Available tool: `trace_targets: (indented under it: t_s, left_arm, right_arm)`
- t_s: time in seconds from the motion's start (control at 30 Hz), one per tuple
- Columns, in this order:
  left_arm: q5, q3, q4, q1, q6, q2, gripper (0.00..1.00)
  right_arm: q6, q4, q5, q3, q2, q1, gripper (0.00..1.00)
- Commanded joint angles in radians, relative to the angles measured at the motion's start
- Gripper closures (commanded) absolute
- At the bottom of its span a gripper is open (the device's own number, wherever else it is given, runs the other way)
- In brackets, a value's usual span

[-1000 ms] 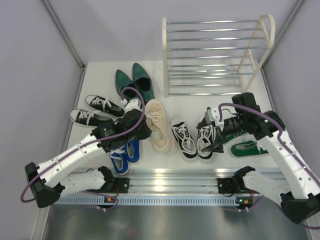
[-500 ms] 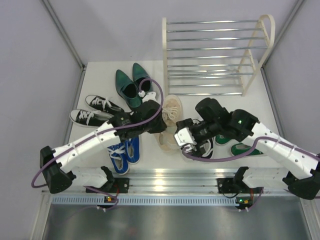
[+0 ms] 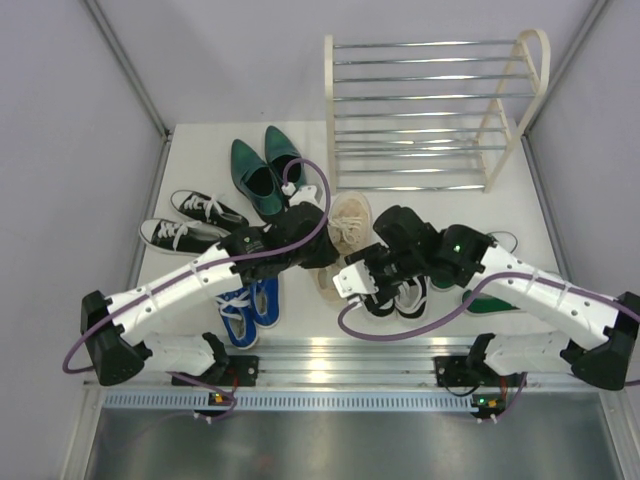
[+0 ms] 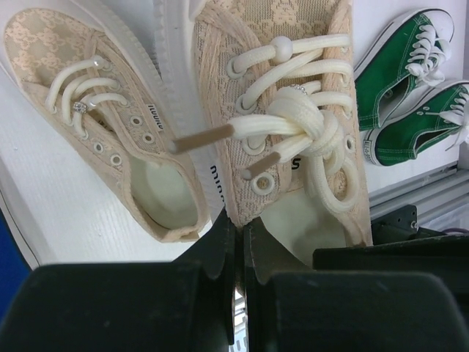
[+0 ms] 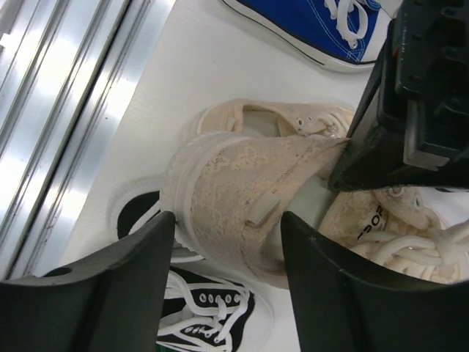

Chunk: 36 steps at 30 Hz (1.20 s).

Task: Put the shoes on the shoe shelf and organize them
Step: Pick up the shoe at the center of the board.

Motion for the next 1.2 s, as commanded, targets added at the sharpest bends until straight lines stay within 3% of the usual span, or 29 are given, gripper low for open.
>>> trace_targets:
  t_s: [0.0, 0.07, 0.4, 0.5, 0.7, 0.8, 0.97, 1.0, 1.1, 1.17]
  left_arm:
    - [-0.012, 0.037, 0.141, -0.005, -0.028, -0.036, 1.0]
    - [-0.01, 0.029, 0.152, -0.007, -0.036, -0.04, 1.0]
    - [-0.045, 0.003, 0.163, -0.007, -0.065, -0.058, 1.0]
    - [-0.047, -0.009, 0.178, -0.007, -0.074, -0.069, 1.0]
    - [-0.042, -0.058, 0.219, -0.005, -0.091, -0.112, 1.0]
    - [-0.035, -0.103, 0.281, -0.005, -0.093, -0.17, 0.99]
    - [-0.056, -0.264, 0.417, -0.004, -0.122, -0.299, 0.64]
    - [-0.062, -0.279, 0.428, -0.005, -0.125, -0.338, 0.49]
    - [-0.094, -0.302, 0.421, -0.004, -0.12, -0.397, 0.29]
    - [-0.114, -0.301, 0.387, -0.002, -0.107, -0.42, 0.24]
  right_arm:
    - [-0.017, 0.035, 0.035, 0.01, 0.008, 0.022, 0.43]
    - [0.004, 0.035, 0.029, 0.021, 0.017, 0.022, 0.48]
    - [0.186, 0.106, -0.019, 0.033, 0.041, 0.032, 0.46]
    - [0.22, 0.13, -0.029, 0.024, 0.046, 0.032, 0.55]
    - [0.19, 0.131, -0.048, 0.007, 0.038, 0.02, 1.0]
    - [0.152, 0.126, -0.093, 0.017, 0.018, -0.026, 1.0]
    - [0.067, 0.007, -0.27, 0.061, 0.008, -0.173, 1.0]
    - [0.034, 0.002, -0.281, 0.058, 0.002, -0.182, 1.0]
    - [-0.058, -0.034, -0.307, 0.038, -0.02, -0.208, 1.0]
    - [-0.107, -0.06, -0.336, 0.037, -0.017, -0.247, 1.0]
